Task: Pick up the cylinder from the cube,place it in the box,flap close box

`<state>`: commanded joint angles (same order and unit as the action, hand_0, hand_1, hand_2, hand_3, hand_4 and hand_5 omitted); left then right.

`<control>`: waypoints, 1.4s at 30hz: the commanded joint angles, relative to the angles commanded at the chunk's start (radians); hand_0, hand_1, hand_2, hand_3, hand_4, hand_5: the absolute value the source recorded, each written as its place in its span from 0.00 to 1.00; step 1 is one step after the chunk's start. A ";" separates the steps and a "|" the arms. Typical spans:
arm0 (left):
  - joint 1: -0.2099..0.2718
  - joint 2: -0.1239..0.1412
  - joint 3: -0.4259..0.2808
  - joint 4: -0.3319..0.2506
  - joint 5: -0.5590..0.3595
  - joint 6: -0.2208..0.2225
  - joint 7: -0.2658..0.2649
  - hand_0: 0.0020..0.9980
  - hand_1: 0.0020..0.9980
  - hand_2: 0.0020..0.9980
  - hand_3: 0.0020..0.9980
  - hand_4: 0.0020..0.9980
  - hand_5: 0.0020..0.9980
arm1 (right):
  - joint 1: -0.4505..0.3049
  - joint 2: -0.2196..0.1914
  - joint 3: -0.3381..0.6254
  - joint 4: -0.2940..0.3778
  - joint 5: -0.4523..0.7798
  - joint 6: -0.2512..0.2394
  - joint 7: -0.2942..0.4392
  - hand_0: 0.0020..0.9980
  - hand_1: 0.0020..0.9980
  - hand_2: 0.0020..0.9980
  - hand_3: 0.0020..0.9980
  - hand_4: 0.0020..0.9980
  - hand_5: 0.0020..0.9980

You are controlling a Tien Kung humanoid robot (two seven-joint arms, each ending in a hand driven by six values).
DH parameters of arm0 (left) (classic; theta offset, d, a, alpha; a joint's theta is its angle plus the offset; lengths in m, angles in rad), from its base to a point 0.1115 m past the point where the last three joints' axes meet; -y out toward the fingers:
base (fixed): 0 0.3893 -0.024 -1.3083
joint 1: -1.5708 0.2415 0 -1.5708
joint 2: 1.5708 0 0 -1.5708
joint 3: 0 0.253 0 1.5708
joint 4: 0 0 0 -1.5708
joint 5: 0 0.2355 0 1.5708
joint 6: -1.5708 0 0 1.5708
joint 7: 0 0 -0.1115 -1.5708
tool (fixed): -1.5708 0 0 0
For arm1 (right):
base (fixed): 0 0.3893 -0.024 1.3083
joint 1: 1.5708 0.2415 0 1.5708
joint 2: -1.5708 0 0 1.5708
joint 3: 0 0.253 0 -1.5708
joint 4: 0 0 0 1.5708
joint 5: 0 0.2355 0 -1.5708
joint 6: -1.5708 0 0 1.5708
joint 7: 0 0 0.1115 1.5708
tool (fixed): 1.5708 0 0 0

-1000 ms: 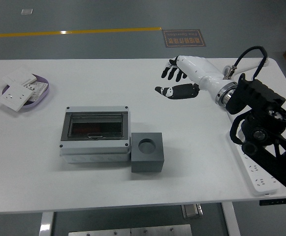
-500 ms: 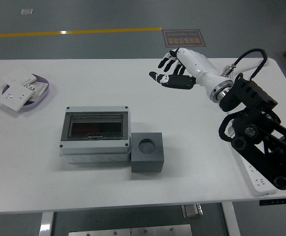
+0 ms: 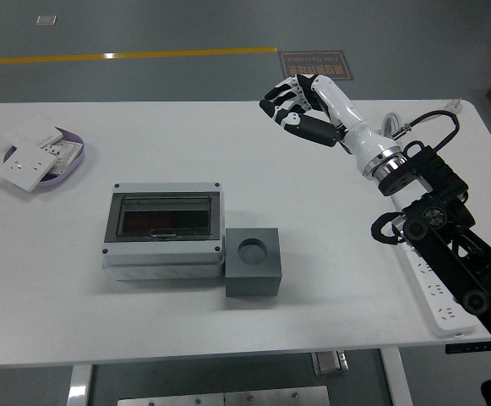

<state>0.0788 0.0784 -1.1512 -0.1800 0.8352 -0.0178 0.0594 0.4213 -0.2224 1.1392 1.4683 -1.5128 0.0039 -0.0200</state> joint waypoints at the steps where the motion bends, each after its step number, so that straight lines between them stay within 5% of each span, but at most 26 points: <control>1: 0.000 0.000 0.000 0.000 -0.001 0.000 0.000 0.92 0.85 0.86 0.95 0.00 0.00 | -0.005 0.004 0.004 -0.024 0.022 0.008 0.026 0.53 0.52 0.61 0.62 0.78 0.59; 11: 0.001 0.000 0.012 0.000 -0.008 0.026 0.021 0.92 0.85 0.86 0.95 0.00 0.00 | -0.040 0.017 0.023 -0.093 0.275 0.054 0.174 0.61 0.60 0.65 0.65 0.78 0.59; 18: -0.001 0.001 0.015 0.000 -0.011 0.033 0.026 0.92 0.85 0.86 0.95 0.00 0.00 | -0.043 0.016 0.025 -0.098 0.383 0.061 0.171 0.66 0.64 0.67 0.66 0.79 0.59; 34: 0.004 0.003 0.022 0.000 -0.021 0.037 0.028 0.92 0.85 0.86 0.95 0.00 0.00 | -0.058 0.010 0.023 -0.094 0.404 0.060 0.160 0.69 0.66 0.67 0.66 0.81 0.58; 42: -0.001 0.002 0.029 0.000 -0.026 0.035 0.026 0.92 0.85 0.86 0.95 0.00 0.00 | -0.059 -0.003 0.020 -0.089 0.520 0.100 0.157 0.70 0.67 0.67 0.66 0.81 0.58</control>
<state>0.0774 0.0803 -1.1219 -0.1800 0.8094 0.0174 0.0857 0.3623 -0.2250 1.1593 1.3797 -0.9931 0.1036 0.1372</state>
